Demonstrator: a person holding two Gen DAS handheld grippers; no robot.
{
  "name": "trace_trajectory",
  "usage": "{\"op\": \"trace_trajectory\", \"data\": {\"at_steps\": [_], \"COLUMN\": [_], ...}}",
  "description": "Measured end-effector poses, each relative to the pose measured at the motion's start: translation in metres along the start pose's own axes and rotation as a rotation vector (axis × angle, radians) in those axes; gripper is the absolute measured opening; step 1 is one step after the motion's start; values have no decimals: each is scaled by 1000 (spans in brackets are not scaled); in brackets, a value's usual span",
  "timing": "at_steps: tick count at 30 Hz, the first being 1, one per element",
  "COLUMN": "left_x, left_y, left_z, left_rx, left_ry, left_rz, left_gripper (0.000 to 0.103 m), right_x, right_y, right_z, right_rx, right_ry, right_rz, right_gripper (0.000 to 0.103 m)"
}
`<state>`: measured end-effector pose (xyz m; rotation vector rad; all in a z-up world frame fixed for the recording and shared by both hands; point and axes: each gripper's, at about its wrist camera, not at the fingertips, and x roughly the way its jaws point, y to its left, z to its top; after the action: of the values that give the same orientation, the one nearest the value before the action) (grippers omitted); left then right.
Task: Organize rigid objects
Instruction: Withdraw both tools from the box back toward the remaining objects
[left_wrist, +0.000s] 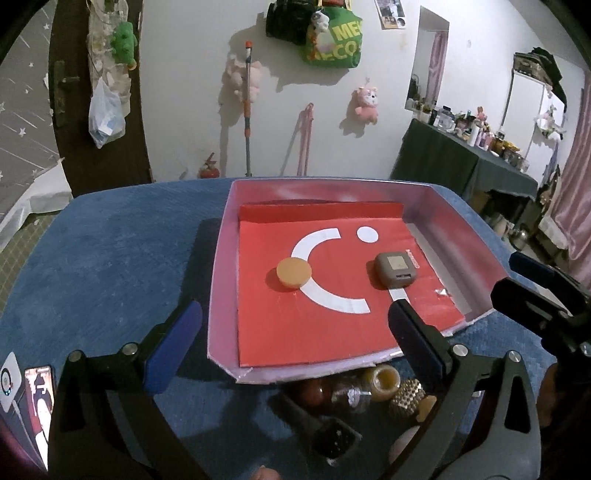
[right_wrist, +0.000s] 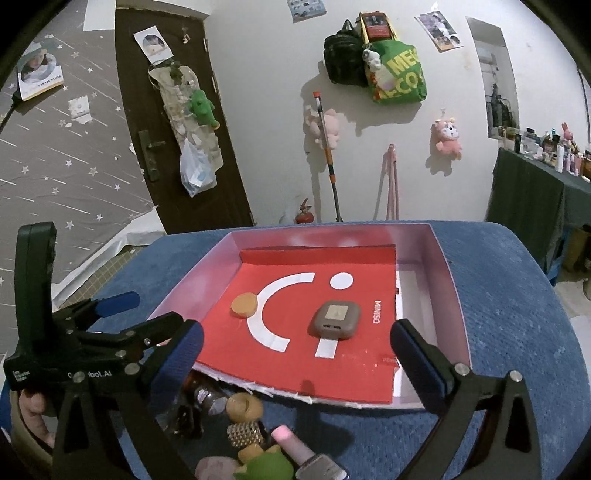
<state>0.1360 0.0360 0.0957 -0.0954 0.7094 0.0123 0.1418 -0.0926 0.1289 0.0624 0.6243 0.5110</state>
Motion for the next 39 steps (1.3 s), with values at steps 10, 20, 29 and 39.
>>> {"op": "trace_trajectory", "data": {"at_steps": [10, 20, 29, 39], "left_x": [-14, -22, -25, -26], "left_y": [-7, -11, -12, -15], "left_z": [-15, -30, -44, -65], "left_rx": [-6, -8, -20, -28], "left_ry": [-15, -3, 6, 20], "left_rz": [4, 6, 14, -10], "left_gripper": [103, 103, 103, 103], "right_x": [-20, -28, -34, -37], "right_y": [8, 7, 9, 7], "right_z": [-15, -34, -49, -74], "right_rx": [-33, -22, -25, -12], "right_ry": [-21, -17, -10, 21], "right_rz": [-30, -34, -48, -53], "right_gripper": [103, 103, 103, 103]}}
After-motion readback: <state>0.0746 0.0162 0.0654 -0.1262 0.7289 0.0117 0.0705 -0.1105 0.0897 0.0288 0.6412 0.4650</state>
